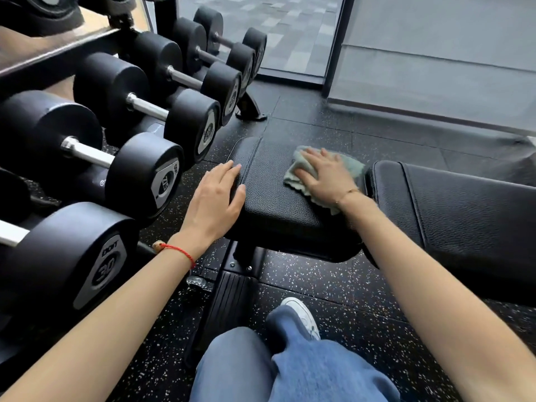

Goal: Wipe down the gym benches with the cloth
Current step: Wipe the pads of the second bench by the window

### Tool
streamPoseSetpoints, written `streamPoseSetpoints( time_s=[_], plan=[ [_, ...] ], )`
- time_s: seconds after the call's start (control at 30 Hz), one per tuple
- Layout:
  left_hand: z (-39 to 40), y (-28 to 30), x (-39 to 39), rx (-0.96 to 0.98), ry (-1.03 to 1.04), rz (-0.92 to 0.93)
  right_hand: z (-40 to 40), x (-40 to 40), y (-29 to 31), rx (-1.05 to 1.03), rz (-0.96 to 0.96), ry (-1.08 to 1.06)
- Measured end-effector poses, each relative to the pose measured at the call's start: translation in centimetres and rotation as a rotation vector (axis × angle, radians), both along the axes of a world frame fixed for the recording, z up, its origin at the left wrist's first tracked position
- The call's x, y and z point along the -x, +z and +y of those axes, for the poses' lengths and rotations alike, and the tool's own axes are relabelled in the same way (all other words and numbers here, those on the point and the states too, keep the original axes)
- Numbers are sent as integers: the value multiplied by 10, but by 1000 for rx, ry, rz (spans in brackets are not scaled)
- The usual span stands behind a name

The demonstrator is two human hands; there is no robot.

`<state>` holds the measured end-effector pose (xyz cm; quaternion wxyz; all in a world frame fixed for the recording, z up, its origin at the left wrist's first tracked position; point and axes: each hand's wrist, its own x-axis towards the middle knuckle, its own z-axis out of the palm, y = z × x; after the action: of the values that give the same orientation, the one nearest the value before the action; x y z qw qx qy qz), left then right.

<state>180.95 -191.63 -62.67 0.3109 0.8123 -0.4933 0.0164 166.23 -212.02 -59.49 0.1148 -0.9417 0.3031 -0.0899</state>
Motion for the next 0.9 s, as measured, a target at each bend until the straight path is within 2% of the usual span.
streamPoseSetpoints(
  time_s=[0.13,0.2,0.3,0.37,0.43,0.5,0.63,0.73,0.83,0.9],
  plan=[
    [-8,-2,2,17,17,18,39,30,-6,-18,-108,272],
    [-8,-6,3,25,18,12,28,61,-7,-60,-125,324],
    [-9,-9,4,42,20,-4,-20,58,-3,-71,-141,146],
    [-11,-10,5,58,32,-6,-42,25,1,-38,-57,21],
    [-11,-10,6,70,42,-1,-39,-4,2,6,23,0],
    [-11,-10,6,73,43,1,-18,-9,2,33,18,142],
    [-10,-11,4,69,34,0,35,43,-5,2,-77,487],
    [-4,-8,4,63,30,35,22,36,-7,-52,-120,413],
    [10,-7,4,42,50,14,-8,-25,0,-45,-46,202],
    [22,-9,4,22,69,5,-6,-61,2,-26,8,147]
  ],
)
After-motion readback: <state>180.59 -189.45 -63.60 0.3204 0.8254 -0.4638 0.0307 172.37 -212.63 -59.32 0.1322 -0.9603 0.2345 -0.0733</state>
